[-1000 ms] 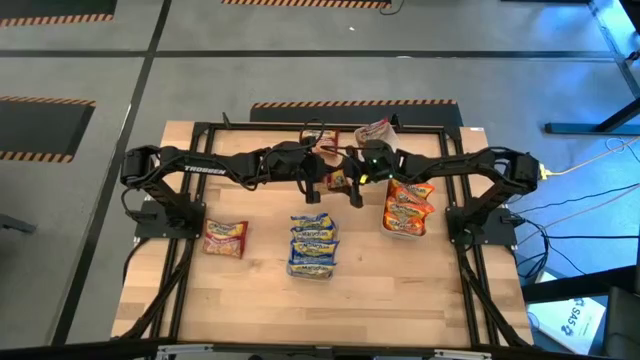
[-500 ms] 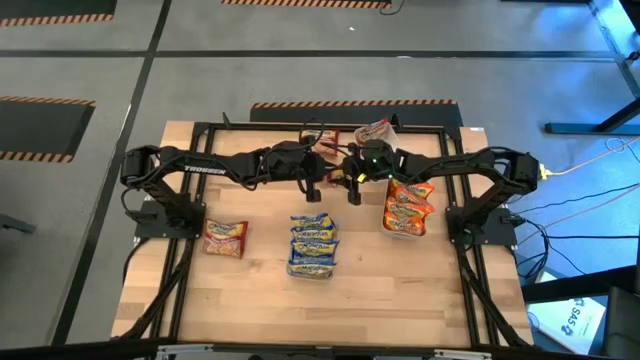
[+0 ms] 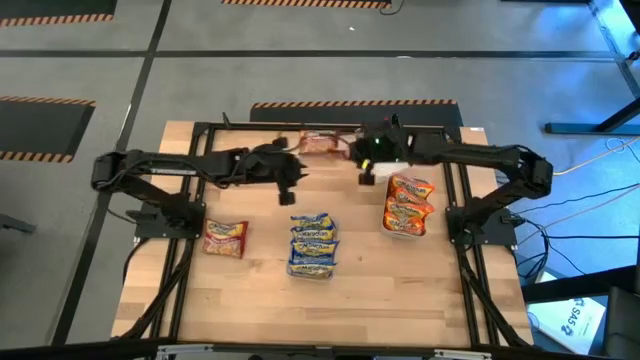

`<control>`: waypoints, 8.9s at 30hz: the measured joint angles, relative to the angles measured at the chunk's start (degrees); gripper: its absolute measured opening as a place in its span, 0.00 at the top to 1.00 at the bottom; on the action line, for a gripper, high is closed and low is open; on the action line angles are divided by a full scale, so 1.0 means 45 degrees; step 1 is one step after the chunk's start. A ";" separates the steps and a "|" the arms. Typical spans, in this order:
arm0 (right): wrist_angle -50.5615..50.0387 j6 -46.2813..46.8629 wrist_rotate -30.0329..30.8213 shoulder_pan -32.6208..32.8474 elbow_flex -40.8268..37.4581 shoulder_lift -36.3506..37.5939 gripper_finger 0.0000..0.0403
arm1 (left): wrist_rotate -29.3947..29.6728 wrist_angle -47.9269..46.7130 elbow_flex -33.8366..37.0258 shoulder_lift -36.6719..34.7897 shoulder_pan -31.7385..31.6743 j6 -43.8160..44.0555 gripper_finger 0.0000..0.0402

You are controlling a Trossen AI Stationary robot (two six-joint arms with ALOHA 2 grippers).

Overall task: Sort Maruchan noodles
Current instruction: Put the bottom right red noodle pack into the white bin, then put the bottom red noodle pack into the white bin

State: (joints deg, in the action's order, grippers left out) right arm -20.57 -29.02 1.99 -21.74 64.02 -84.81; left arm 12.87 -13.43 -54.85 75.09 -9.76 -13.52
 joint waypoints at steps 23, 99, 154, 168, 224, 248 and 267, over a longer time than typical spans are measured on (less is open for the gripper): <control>-0.8791 -0.4383 0.2307 -0.2414 0.4814 -0.3959 0.77 | -0.1138 0.4611 0.5430 -0.2535 0.0174 0.1889 0.78; -0.6640 -0.4275 0.4794 -0.3013 0.7064 -0.7140 0.37 | -0.3790 0.5474 0.5430 -0.2526 0.0179 0.1873 0.78; 0.0486 0.0832 -0.8570 0.1874 0.3834 -0.4237 0.37 | -0.2349 -0.3166 0.1742 -0.2793 0.0508 0.3751 0.51; 0.3328 0.3165 -0.6878 0.4273 0.2910 -0.4310 0.37 | -0.2347 -0.9197 0.2616 -0.2885 0.4981 1.5022 0.51; 0.4797 0.5390 -0.0068 0.9078 0.4722 -0.7154 0.37 | 0.1765 -0.5295 0.3652 -0.0171 1.2601 2.4135 0.51; 0.4781 0.8019 0.1232 1.0376 0.4713 -0.7204 0.37 | 0.2004 0.0222 0.2017 0.1559 1.3458 1.4638 0.51; 0.3622 1.3945 0.2209 1.2135 0.4614 -0.7223 0.37 | 0.4142 0.0693 0.1301 0.4871 1.4563 1.8395 0.51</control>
State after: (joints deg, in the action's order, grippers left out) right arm -4.27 33.73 11.93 32.87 84.79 -117.31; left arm 31.51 -10.31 -48.99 97.01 55.78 69.26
